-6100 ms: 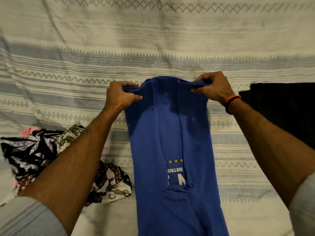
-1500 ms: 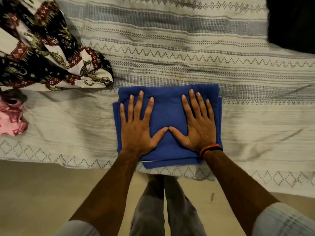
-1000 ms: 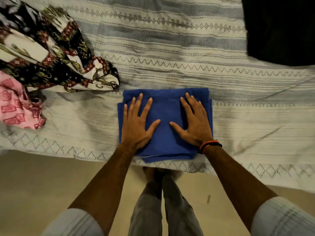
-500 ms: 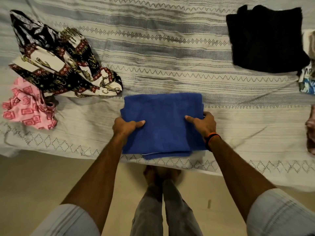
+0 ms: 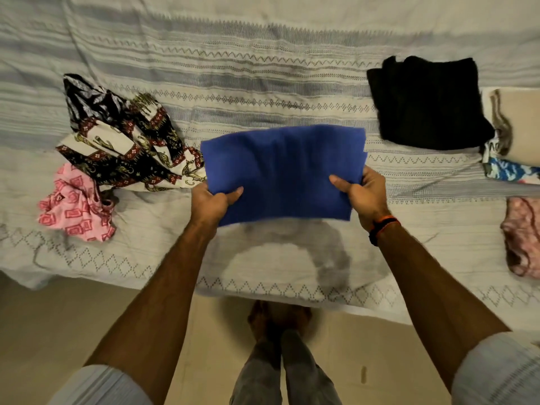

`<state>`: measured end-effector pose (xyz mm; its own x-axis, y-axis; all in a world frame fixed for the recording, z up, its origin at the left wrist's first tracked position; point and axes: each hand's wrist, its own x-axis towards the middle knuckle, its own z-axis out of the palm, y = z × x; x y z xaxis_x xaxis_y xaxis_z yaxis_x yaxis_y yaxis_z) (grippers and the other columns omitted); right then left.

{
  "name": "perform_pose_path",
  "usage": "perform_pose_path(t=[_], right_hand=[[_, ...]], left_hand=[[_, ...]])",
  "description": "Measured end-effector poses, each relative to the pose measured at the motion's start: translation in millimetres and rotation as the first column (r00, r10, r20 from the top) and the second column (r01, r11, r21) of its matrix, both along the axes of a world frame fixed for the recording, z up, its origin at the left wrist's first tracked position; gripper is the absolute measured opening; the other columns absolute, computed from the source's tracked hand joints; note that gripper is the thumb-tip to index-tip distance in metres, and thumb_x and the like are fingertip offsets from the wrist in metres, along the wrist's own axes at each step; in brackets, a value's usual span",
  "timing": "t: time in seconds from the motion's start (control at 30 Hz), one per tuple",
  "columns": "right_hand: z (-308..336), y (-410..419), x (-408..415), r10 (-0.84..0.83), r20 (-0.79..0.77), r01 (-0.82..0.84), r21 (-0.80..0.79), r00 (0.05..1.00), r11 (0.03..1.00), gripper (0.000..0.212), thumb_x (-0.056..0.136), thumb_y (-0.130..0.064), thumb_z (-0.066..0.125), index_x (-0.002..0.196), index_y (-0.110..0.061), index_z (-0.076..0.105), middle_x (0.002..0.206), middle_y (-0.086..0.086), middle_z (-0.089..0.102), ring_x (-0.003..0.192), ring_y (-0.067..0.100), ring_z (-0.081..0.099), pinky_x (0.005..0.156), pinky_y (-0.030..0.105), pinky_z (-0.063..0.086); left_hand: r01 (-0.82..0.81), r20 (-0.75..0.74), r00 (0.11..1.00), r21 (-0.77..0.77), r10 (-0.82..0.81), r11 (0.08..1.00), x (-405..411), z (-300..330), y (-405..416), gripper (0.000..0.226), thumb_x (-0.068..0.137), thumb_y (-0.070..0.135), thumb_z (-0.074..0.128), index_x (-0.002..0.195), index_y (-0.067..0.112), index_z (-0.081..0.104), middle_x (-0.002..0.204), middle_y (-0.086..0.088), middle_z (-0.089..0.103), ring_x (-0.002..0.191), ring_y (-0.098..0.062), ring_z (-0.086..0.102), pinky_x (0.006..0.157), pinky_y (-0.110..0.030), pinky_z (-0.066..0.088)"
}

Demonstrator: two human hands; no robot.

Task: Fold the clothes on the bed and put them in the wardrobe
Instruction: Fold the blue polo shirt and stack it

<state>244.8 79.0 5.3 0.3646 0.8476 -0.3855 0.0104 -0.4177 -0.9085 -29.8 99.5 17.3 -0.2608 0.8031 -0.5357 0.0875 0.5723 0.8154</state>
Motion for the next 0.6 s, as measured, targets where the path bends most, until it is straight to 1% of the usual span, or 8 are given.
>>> perform_pose_path(t=[0.1, 0.17, 0.23, 0.3, 0.33, 0.37, 0.43, 0.6], right_hand=[[11.4, -0.9, 9.8, -0.034, -0.049, 0.040, 0.124, 0.998, 0.992, 0.019, 0.084, 0.004, 0.070, 0.100, -0.005, 0.066, 0.079, -0.012, 0.074, 0.076, 0.002, 0.069, 0.065, 0.017, 0.054], [3.8, -13.1, 21.9, -0.049, -0.207, 0.077, 0.132, 0.977, 0.988, 0.029, 0.095, 0.001, 0.054, 0.123, 0.006, 0.055, 0.082, -0.016, 0.075, 0.099, 0.012, 0.069, 0.073, 0.020, 0.056], [-17.1, -34.0, 36.7, 0.098, -0.110, -0.089, 0.088, 0.989, 0.992, 0.043, 0.093, -0.013, 0.059, 0.128, 0.012, 0.051, 0.101, -0.015, 0.074, 0.116, 0.016, 0.062, 0.089, 0.024, 0.054], [-38.6, -59.9, 44.9, 0.398, 0.079, -0.383, -0.151, 0.914, 0.911, 0.034, 0.083, 0.006, 0.065, 0.114, -0.007, 0.067, 0.126, -0.005, 0.066, 0.122, 0.016, 0.058, 0.103, 0.030, 0.046], [-49.0, -71.7, 48.9, 0.522, 0.224, -0.448, -0.310, 0.823, 0.839, 0.041, 0.079, 0.013, 0.064, 0.108, -0.016, 0.072, 0.133, 0.002, 0.061, 0.125, 0.021, 0.057, 0.104, 0.028, 0.042], [-57.7, -83.1, 51.8, 0.633, 0.261, -0.493, -0.440, 0.729, 0.750, 0.043, 0.078, 0.014, 0.064, 0.105, -0.017, 0.075, 0.137, 0.007, 0.058, 0.126, 0.025, 0.056, 0.102, 0.024, 0.040], [-66.7, -94.7, 49.2, 0.640, 0.298, -0.444, -0.516, 0.709, 0.733, 0.035, 0.079, 0.012, 0.063, 0.102, -0.012, 0.076, 0.138, 0.010, 0.057, 0.124, 0.028, 0.057, 0.097, 0.019, 0.038], [-63.2, -87.9, 21.9, 0.332, 0.387, -0.130, -0.463, 0.860, 0.877, 0.033, 0.086, -0.008, 0.069, 0.118, -0.007, 0.065, 0.121, 0.013, 0.068, 0.110, 0.031, 0.064, 0.098, 0.036, 0.048]], left_hand=[[0.022, -0.009, 1.000, 0.170, -0.021, 0.985, -1.0, 20.7, 2.0, 0.032, 0.079, -0.010, 0.071, 0.079, 0.018, 0.057, 0.078, 0.003, 0.069, 0.071, -0.007, 0.064, 0.062, -0.015, 0.052], [0.120, 0.008, 0.992, 0.177, -0.123, 0.977, -10.4, 16.2, -6.9, 0.036, 0.091, -0.014, 0.053, 0.094, 0.022, 0.055, 0.065, 0.025, 0.068, 0.067, 0.008, 0.066, 0.068, -0.012, 0.051], [0.353, -0.102, 0.934, 0.117, -0.343, 0.928, -31.7, -5.2, -22.0, 0.039, 0.093, -0.011, 0.049, 0.120, 0.016, 0.060, 0.081, 0.026, 0.072, 0.081, 0.007, 0.069, 0.084, -0.026, 0.057], [0.614, -0.347, 0.709, -0.124, -0.614, 0.779, -49.2, -37.0, -36.8, 0.049, 0.082, -0.006, 0.066, 0.116, 0.030, 0.069, 0.133, 0.004, 0.062, 0.122, -0.016, 0.059, 0.108, -0.046, 0.042], [0.674, -0.460, 0.522, -0.295, -0.719, 0.678, -57.2, -54.1, -44.9, 0.052, 0.078, -0.003, 0.071, 0.109, 0.038, 0.071, 0.151, -0.004, 0.044, 0.136, -0.027, 0.045, 0.114, -0.046, 0.034], [0.657, -0.446, 0.441, -0.430, -0.778, 0.619, -60.2, -65.8, -52.8, 0.051, 0.077, 0.000, 0.072, 0.110, 0.039, 0.071, 0.158, -0.008, 0.030, 0.143, -0.031, 0.033, 0.117, -0.043, 0.028], [0.641, -0.403, 0.454, -0.471, -0.794, 0.606, -57.4, -77.3, -66.5, 0.047, 0.079, 0.004, 0.072, 0.119, 0.029, 0.069, 0.160, -0.014, 0.022, 0.146, -0.033, 0.023, 0.118, -0.040, 0.025], [0.452, -0.411, 0.741, -0.277, -0.530, 0.848, -36.3, -87.1, -71.3, 0.045, 0.085, 0.006, 0.069, 0.129, 0.006, 0.058, 0.140, -0.016, 0.051, 0.128, -0.033, 0.050, 0.105, -0.039, 0.041]])
